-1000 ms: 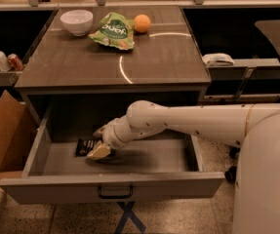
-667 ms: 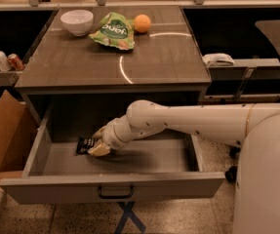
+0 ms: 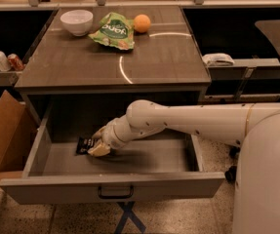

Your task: Pick rxbar chocolate from top drawer and place on counter

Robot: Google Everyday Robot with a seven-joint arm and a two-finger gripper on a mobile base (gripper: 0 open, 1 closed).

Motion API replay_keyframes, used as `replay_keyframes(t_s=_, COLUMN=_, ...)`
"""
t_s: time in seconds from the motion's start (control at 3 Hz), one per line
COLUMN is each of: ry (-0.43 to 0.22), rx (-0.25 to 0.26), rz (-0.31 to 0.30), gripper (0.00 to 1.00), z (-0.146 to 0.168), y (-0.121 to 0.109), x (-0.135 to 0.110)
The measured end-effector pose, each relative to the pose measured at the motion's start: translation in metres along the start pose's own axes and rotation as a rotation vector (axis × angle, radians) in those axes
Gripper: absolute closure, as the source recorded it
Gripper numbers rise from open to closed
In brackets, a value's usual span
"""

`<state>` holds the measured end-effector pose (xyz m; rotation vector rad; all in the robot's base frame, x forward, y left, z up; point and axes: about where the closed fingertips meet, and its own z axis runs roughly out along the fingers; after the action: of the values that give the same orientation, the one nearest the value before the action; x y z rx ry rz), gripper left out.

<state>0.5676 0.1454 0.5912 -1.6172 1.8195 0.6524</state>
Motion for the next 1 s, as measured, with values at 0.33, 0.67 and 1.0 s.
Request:
replay_keyframes(t_s=0.33, ry=0.0, rx=0.0, rz=0.0, gripper=1.0, z=-0.0004, y=0.0, x=-0.0004)
replay_keyframes(t_s=0.67, ry=0.0, rx=0.0, rz=0.0, gripper=1.0, z=-0.0004, y=0.0, x=-0.0004)
replay_keyframes(t_s=1.0, ry=0.0, rx=0.0, rz=0.0, gripper=1.0, z=-0.0004, y=0.0, x=-0.0004)
